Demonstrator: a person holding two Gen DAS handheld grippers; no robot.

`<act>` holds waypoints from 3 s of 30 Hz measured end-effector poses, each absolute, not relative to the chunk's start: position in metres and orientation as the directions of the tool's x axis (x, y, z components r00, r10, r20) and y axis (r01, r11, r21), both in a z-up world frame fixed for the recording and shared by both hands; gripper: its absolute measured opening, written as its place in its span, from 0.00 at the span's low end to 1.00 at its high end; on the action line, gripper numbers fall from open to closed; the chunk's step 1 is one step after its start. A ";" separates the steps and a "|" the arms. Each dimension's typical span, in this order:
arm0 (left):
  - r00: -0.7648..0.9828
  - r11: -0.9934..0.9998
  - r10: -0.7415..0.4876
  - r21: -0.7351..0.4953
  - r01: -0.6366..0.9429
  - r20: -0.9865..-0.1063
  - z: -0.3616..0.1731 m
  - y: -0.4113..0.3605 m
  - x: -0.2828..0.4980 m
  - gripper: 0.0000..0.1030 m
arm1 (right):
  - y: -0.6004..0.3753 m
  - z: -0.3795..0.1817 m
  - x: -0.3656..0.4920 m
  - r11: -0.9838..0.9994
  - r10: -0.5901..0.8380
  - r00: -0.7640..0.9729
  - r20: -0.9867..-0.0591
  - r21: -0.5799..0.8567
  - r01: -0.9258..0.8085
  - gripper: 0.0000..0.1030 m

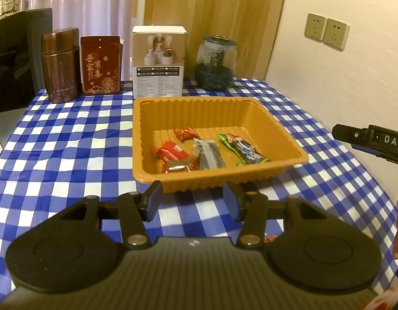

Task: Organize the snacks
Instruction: 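Withdraw both open tools from the tray toward the two candies on the cloth, then grasp the red candy packet with the left tool while the right tool grasps the yellow-green candy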

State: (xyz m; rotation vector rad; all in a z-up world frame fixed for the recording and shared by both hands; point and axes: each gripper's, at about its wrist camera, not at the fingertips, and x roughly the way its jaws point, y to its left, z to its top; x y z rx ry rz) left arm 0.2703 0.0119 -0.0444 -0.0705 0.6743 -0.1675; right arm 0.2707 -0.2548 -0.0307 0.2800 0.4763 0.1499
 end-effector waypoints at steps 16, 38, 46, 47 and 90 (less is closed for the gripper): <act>0.740 0.983 -0.182 -0.096 0.158 -0.647 -0.060 0.005 0.222 0.57 | -0.261 -0.060 0.209 0.955 0.224 0.819 -0.529 0.288 -0.076 0.59; 0.688 0.989 -0.136 -0.140 0.050 -0.713 -0.086 0.025 0.220 0.83 | -0.208 -0.103 0.202 0.946 0.310 0.711 -0.631 0.280 -0.165 0.57; 0.699 0.989 -0.134 -0.144 0.044 -0.703 -0.086 0.022 0.223 0.84 | -0.195 -0.117 0.215 0.953 0.294 0.684 -0.668 0.255 -0.162 0.43; 0.697 0.988 -0.135 -0.146 0.044 -0.704 -0.087 0.022 0.224 0.84 | -0.194 -0.119 0.216 0.954 0.293 0.680 -0.672 0.257 -0.157 0.43; 0.661 0.982 -0.187 -0.136 0.128 -0.727 -0.099 0.006 0.238 0.85 | -0.176 -0.128 0.231 0.953 0.284 0.688 -0.668 0.119 -0.277 0.22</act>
